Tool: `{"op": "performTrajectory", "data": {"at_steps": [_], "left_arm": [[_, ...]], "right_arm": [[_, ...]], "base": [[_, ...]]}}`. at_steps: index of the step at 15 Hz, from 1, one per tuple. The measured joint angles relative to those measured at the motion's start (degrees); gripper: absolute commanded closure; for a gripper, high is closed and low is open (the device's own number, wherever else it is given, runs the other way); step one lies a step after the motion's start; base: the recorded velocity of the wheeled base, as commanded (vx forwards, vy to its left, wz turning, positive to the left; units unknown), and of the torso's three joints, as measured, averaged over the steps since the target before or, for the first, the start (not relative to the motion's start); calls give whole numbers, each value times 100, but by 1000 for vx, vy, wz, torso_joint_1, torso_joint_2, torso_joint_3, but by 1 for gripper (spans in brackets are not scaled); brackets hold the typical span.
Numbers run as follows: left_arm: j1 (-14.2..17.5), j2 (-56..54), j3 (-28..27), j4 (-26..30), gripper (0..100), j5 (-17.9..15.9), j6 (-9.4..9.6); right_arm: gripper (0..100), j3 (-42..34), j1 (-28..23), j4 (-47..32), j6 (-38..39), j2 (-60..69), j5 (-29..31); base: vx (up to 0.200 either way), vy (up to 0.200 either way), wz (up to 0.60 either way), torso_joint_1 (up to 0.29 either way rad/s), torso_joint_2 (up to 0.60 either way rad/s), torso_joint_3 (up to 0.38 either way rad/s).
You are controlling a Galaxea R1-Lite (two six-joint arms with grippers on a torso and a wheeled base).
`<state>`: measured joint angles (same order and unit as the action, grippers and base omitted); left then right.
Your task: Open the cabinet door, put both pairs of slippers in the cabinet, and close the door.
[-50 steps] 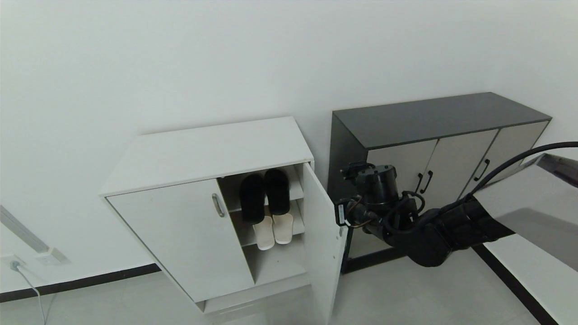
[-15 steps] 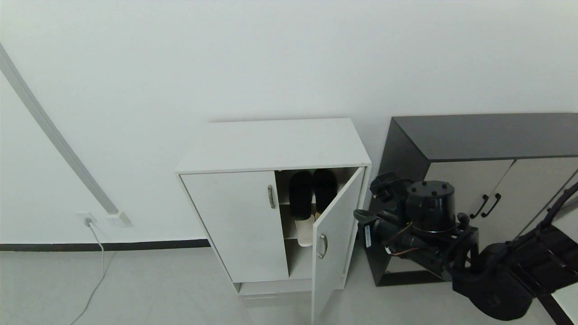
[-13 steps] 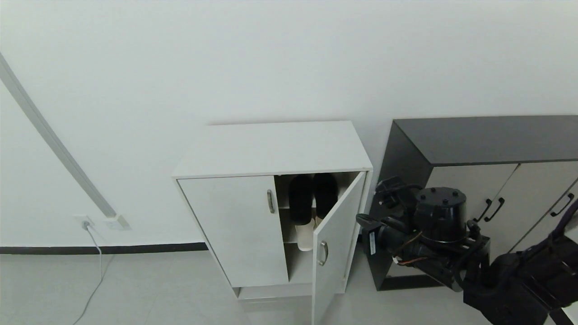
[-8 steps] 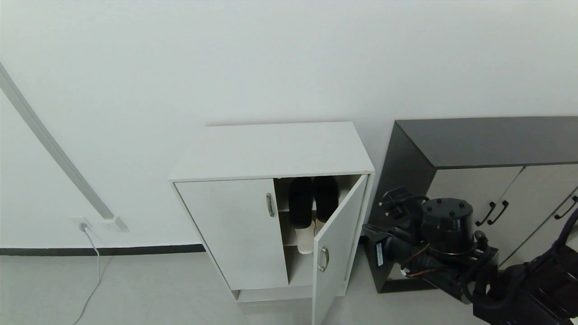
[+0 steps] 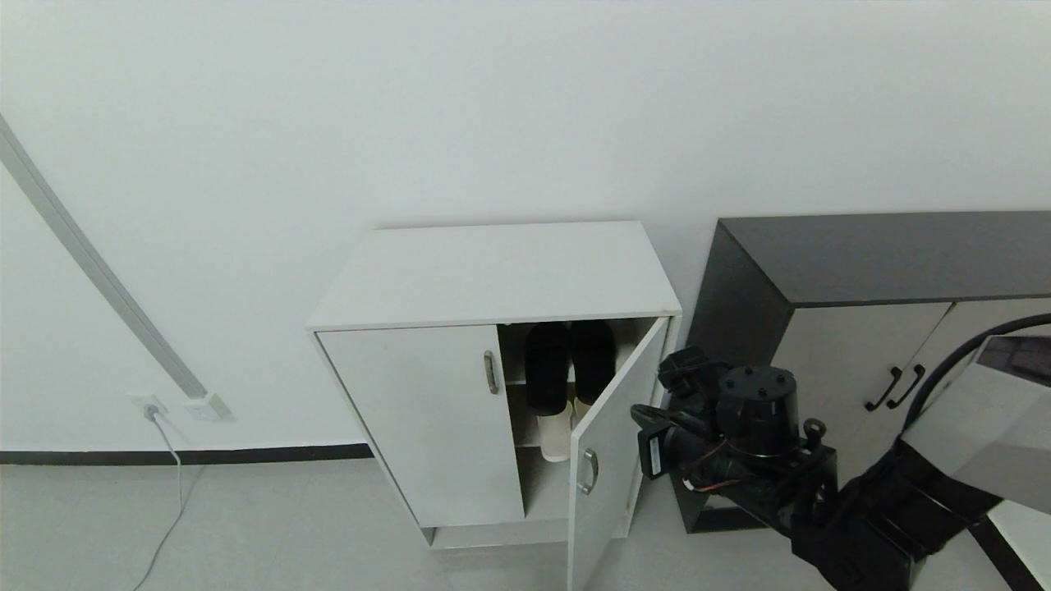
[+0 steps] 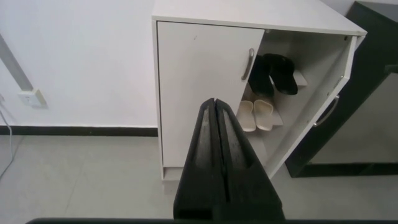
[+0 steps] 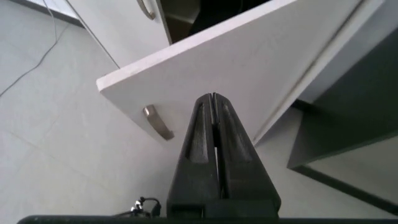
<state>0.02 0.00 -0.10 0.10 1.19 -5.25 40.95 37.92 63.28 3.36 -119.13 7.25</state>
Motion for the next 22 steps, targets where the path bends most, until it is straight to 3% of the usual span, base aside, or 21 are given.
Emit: {"op": "performTrajectory", "data": {"at_steps": [6, 22], "left_arm": [[5, 0, 0, 0, 100, 0, 0], [2, 0, 0, -2, 100, 0, -21]], "right_arm": [[100, 1015, -20, -41, -4, -839, -39], [100, 3209, -364, -1312, -11, -1880, -33]], "base": [[0, 0, 0, 0, 0, 0], [0, 0, 0, 0, 0, 0]]}}
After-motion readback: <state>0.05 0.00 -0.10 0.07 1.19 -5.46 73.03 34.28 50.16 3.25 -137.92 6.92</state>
